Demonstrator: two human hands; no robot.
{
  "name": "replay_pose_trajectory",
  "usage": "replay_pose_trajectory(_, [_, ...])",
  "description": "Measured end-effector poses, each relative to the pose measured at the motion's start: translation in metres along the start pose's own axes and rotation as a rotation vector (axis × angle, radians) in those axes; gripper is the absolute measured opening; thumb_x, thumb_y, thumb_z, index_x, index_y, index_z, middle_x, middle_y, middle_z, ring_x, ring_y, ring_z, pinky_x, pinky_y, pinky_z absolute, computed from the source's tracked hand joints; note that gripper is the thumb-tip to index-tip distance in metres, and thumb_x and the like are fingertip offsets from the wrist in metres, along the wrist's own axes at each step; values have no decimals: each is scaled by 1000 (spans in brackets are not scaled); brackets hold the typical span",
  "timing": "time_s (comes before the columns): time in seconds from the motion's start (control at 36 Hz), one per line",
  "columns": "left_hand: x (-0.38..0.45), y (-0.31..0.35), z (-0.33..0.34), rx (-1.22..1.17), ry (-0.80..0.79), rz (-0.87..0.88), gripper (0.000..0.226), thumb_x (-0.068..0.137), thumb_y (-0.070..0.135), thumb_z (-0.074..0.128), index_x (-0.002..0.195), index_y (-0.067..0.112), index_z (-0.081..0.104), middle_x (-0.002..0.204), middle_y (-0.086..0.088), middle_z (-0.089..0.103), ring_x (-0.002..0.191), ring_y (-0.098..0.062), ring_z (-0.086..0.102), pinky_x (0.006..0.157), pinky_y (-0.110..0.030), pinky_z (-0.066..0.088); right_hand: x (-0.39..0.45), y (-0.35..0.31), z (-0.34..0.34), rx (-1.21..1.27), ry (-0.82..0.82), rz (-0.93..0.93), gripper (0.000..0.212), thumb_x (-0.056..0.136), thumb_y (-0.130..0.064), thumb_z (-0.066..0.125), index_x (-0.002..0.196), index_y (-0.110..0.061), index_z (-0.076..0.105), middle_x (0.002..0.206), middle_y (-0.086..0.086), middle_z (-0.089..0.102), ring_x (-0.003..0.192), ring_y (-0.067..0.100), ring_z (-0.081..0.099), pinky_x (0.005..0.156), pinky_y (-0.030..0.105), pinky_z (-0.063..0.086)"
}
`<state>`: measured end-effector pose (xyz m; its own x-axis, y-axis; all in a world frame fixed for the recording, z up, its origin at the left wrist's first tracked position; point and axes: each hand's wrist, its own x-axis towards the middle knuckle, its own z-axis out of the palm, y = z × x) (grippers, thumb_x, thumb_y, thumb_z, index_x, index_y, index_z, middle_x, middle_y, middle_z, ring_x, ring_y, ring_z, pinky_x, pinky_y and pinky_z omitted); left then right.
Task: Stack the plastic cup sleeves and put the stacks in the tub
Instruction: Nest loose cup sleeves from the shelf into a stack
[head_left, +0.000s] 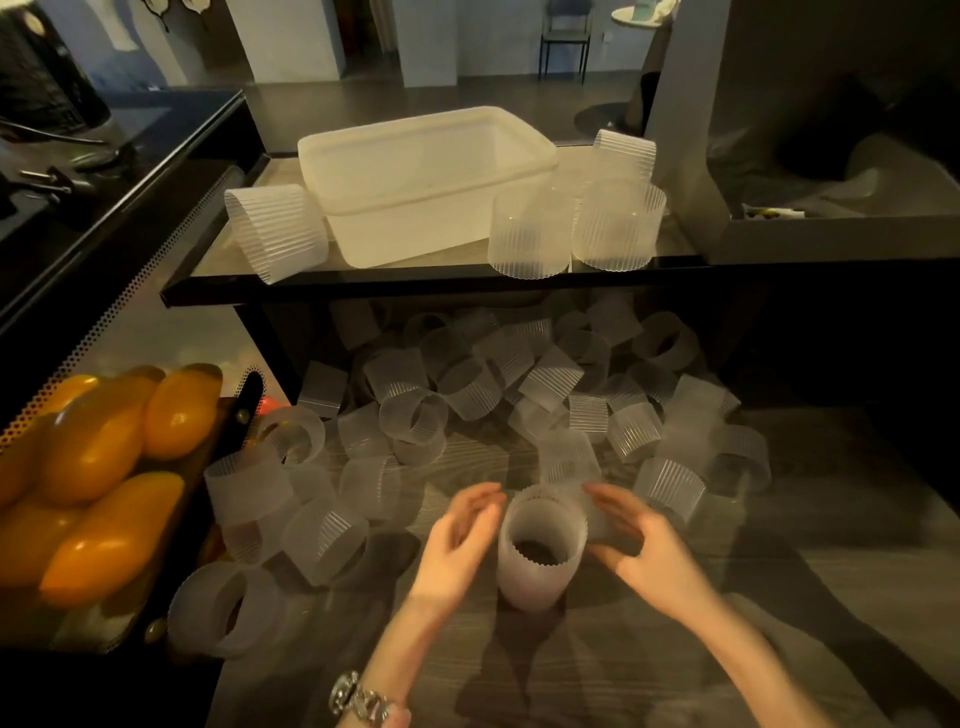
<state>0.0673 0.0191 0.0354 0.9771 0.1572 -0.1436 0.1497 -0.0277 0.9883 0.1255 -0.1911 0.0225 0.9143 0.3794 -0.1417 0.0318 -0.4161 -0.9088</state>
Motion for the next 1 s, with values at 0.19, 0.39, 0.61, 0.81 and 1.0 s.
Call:
replay_pose_trajectory(0.19, [36,-1,-5,124,-290,-265,23,95,28,49,117,34,53,118,11,59,106,0,55,92,-18,46,11,9,10,-60,163,132,68,72,-6,77,131,-15,43,132,8,48,123,18,45,103,32,37])
replay_pose_trajectory(0.39, [60,5,6,273,-388,-300,46,95,23,51,139,22,39,128,4,51,108,-4,51,92,-18,44,19,17,22,28,209,378,94,72,-18,79,144,-9,20,145,16,36,131,30,39,102,37,37])
replay_pose_trajectory(0.61, [72,3,14,334,-449,-311,46,95,22,50,139,16,39,121,10,43,108,-1,40,65,7,37,32,19,34,418,216,528,77,75,-9,75,137,-9,30,128,16,54,109,28,55,81,34,47])
replay_pose_trajectory(0.81, [69,-9,11,330,-392,-316,46,93,21,54,136,14,41,126,2,48,106,-4,44,76,-4,43,41,12,38,472,324,477,65,78,-5,71,133,-6,36,130,13,52,115,25,52,88,29,41])
replay_pose_trajectory(1.0, [65,-18,6,189,-259,-346,37,93,20,55,128,12,46,113,1,54,90,-1,52,62,-2,45,52,2,38,605,280,446,51,84,8,57,130,-2,37,136,23,44,99,25,54,74,21,48])
